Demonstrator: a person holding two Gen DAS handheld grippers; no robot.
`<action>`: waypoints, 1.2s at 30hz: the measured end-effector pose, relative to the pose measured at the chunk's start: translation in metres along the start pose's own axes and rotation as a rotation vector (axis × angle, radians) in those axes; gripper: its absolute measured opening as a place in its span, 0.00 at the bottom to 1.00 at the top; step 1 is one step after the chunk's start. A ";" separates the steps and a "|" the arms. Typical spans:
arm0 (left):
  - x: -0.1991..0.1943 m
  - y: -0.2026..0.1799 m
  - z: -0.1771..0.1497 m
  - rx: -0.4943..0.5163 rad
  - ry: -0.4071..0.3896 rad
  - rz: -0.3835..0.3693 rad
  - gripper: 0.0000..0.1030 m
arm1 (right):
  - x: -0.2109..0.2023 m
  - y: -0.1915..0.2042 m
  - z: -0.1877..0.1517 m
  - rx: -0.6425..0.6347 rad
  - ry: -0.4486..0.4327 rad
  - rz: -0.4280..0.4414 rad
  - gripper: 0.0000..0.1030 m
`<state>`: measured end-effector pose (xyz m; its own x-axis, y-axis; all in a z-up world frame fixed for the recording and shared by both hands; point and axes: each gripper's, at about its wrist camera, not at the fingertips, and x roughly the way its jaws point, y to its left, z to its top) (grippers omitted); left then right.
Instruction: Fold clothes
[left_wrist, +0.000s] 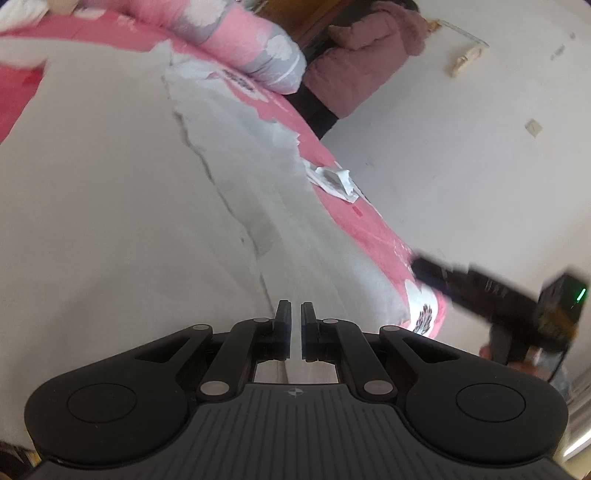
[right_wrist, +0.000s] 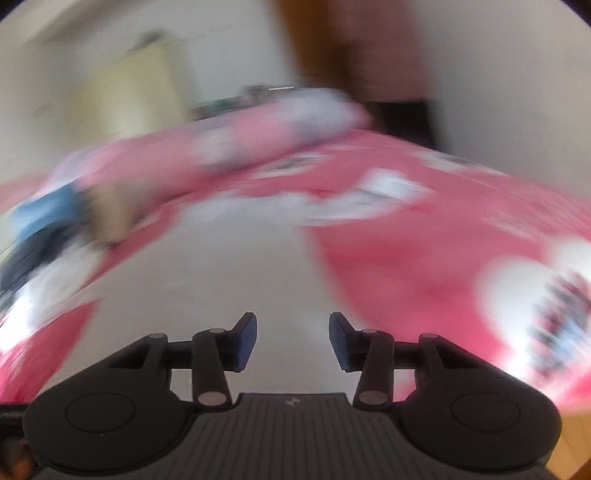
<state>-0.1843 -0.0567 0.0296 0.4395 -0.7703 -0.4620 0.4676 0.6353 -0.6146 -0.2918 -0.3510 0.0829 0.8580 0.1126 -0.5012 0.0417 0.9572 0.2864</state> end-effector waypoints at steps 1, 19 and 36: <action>0.000 -0.002 0.001 0.014 -0.002 0.003 0.03 | 0.010 0.019 0.005 -0.057 0.016 0.062 0.43; 0.016 -0.002 -0.009 0.159 0.032 -0.033 0.31 | 0.195 0.084 0.036 -0.273 0.348 0.215 0.06; 0.011 -0.001 -0.006 0.115 0.025 0.006 0.38 | 0.226 0.030 0.038 0.265 0.379 0.613 0.07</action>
<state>-0.1850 -0.0665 0.0211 0.4242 -0.7665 -0.4822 0.5506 0.6411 -0.5347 -0.0768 -0.3073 0.0094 0.5352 0.7319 -0.4218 -0.2227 0.6039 0.7653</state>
